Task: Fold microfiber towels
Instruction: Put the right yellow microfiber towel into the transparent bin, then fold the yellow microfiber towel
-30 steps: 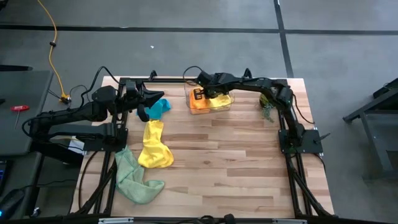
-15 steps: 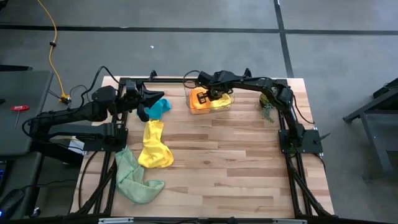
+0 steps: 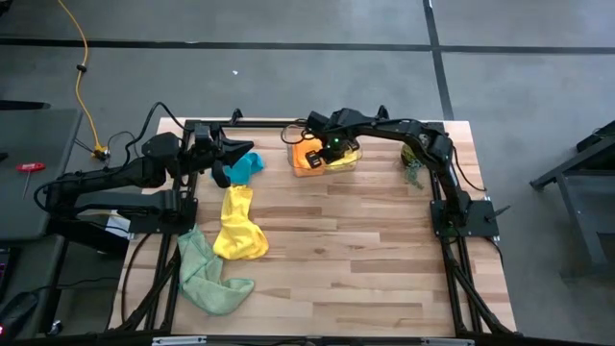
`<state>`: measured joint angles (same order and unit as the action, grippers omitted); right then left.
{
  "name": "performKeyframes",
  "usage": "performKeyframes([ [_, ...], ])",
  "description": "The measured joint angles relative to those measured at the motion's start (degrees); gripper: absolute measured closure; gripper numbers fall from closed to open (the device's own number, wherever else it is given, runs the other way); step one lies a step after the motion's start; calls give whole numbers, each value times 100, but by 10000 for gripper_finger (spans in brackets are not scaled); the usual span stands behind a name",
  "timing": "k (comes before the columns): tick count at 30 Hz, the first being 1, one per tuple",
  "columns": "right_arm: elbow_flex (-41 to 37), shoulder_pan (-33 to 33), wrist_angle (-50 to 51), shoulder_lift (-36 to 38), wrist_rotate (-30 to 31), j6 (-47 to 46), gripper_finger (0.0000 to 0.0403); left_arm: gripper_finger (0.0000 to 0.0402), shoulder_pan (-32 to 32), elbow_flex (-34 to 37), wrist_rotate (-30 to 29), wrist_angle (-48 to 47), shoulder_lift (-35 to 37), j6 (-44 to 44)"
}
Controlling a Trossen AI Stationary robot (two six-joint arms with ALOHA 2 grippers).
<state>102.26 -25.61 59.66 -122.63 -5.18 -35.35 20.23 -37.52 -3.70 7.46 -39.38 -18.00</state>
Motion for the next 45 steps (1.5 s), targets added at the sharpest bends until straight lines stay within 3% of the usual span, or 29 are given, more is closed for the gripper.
performKeyframes([
  [11, 0, -37, 117, -113, -239, 268, 403, 402, 0, 0, 2, -43, 0, 11],
  [16, 162, -166, 136, 200, 294, 453, 403, 402, -2, 0, 4, -44, 0, 11],
  [22, -82, 32, 76, 1083, 900, 1657, 403, 401, 0, 0, 24, -44, 0, 61],
  [26, -1269, 315, -838, 2095, 1056, 1983, 403, 401, 0, 0, 95, -130, 9, 146],
  [31, -3515, 737, -3095, 3802, 702, 1467, 403, 401, 0, 0, 178, -385, 17, 334],
  [35, -4810, 1143, -4946, 4936, 581, 1249, 403, 401, 0, 117, 281, -441, 17, 455],
  [41, -5838, 1595, -7011, 5843, 611, 1595, 403, 402, -81, 486, 436, -380, 17, 470],
  [45, -6042, 1718, -7318, 6049, 605, 1626, 403, 401, -365, 847, -38, -74, 15, 470],
])
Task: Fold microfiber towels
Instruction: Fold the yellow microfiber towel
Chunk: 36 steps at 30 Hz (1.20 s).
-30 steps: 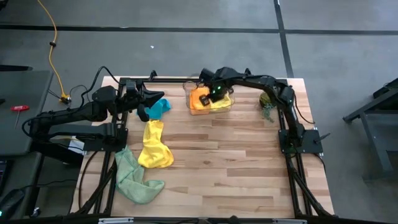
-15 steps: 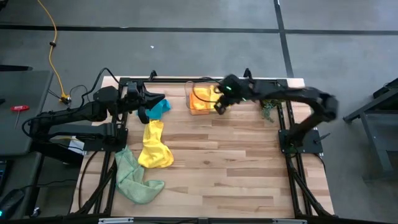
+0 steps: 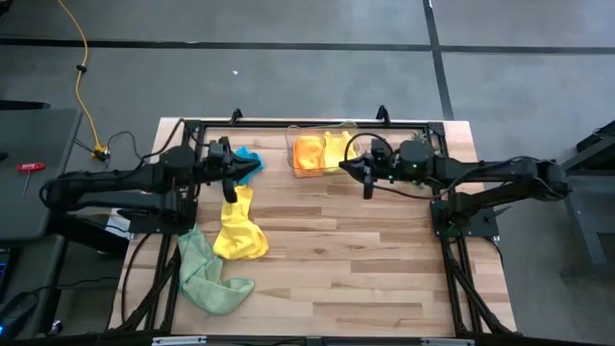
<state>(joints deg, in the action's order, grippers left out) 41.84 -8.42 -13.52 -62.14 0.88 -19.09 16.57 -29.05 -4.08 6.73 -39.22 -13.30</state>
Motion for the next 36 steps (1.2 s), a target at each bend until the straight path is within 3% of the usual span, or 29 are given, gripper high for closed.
performKeyframes([
  [7, -3, 0, 36, -12, 3, 6, 403, 401, -354, 195, -268, 220, -1, -2],
  [10, -3, -18, 32, -12, 3, 8, 403, 400, -362, 195, -337, 257, -34, -481],
  [15, -3, -20, 37, -12, 42, 8, 402, 367, -532, -137, -131, -343, -334, -880],
  [26, -3, -20, 138, -12, 44, 61, 402, 247, -2235, -1584, -183, -2806, -2300, -453],
  [36, -3, -20, 457, -14, 44, 290, 402, 225, -3474, -1595, -669, -2939, -4089, -706],
])
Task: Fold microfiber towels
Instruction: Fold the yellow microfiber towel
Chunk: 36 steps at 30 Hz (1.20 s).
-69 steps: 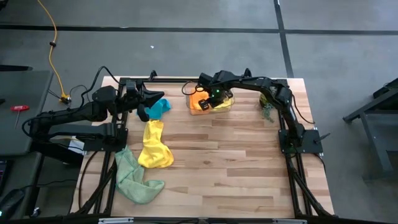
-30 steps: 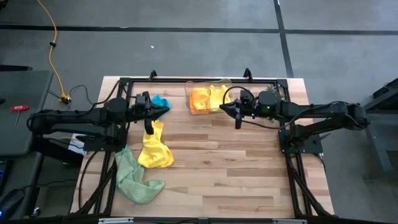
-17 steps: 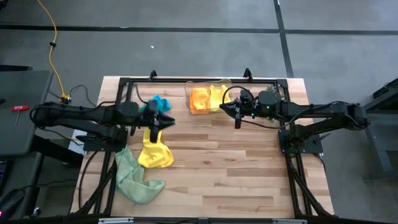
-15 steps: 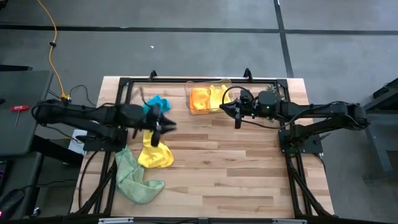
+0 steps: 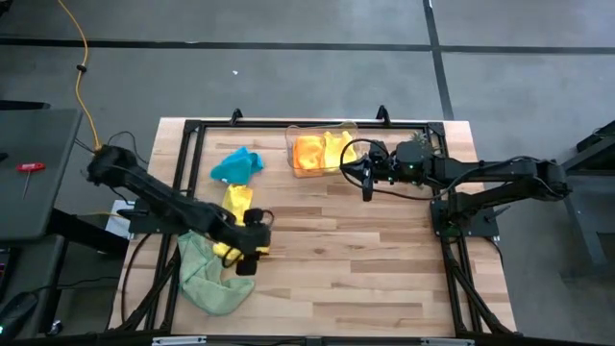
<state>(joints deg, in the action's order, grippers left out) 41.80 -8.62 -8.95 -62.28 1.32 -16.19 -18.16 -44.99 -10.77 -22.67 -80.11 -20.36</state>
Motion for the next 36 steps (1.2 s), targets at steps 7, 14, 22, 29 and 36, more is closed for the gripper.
performKeyframes([
  [7, 0, 0, 252, 0, 0, -22, 402, 225, -202, 0, -216, 22, -772, -633],
  [14, 0, 0, 402, -2, 0, -23, 402, 242, -334, 0, -240, 105, -1126, -891],
  [22, 0, 0, 404, -2, 0, -24, 402, 259, -318, 0, -379, 318, -1517, -1218],
  [29, 0, -1, 404, -2, 0, -24, 402, 259, -324, -7, -502, 328, -1567, -1315],
  [36, 2, 0, 404, -2, 0, -24, 402, 319, -318, 2, -746, 286, -1567, -1401],
])
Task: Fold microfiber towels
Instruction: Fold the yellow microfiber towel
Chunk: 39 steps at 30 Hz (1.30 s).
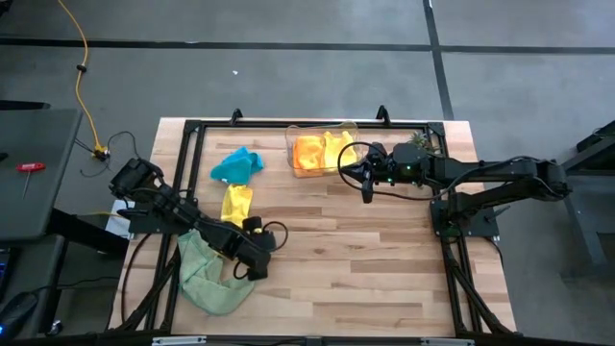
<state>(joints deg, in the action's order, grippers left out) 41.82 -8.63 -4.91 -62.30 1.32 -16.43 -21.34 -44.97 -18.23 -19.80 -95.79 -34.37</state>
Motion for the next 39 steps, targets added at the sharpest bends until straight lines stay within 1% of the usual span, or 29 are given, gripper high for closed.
performKeyframes([
  [3, -1, 0, 0, 0, 0, -2, 402, 380, 58, 0, -87, -29, 0, -94],
  [4, 0, 0, 1, 0, 0, -2, 402, 390, 116, -3, -66, -31, 2, -237],
  [5, 0, -2, 0, 0, 0, -1, 402, 393, 195, -22, -15, -60, 28, -377],
  [7, 0, 0, 0, 0, 0, -2, 402, 394, 373, -116, 54, -93, 163, -415],
  [9, 0, 0, 0, 0, 0, -2, 402, 399, 568, -267, 69, -42, 401, -187],
  [13, 0, -2, -4, 0, 0, -2, 402, 400, 1027, -645, 104, 55, 1022, 735],
  [16, 0, 0, -5, 0, 0, -2, 402, 400, 1356, -890, 132, 456, 1531, 1559],
  [18, 0, -2, -23, 0, 0, -5, 402, 401, 1565, -953, 391, 859, 1865, 2104],
  [21, 0, -2, -26, 0, 0, -123, 402, 401, 1847, -971, 876, 1541, 2325, 2510],
  [23, 0, 0, -25, 0, -2, -220, 402, 401, 1992, -977, 1052, 1950, 2556, 2645],
  [26, 0, 0, -24, 0, -1, -364, 402, 401, 2110, -976, 1047, 2224, 2863, 2850],
  [29, 0, 0, -46, 0, -2, -467, 402, 401, 2148, -975, 981, 2120, 3032, 2958],
  [34, 0, 2, -55, 0, -2, -581, 402, 401, 2149, -905, 953, 1990, 3021, 2962],
  [37, 0, 2, -66, 0, -4, -715, 402, 401, 2144, -907, 706, 1769, 3007, 2959],
  [39, 0, 2, -67, 0, -37, -716, 402, 402, 2144, -905, 468, 1393, 2971, 2936],
])
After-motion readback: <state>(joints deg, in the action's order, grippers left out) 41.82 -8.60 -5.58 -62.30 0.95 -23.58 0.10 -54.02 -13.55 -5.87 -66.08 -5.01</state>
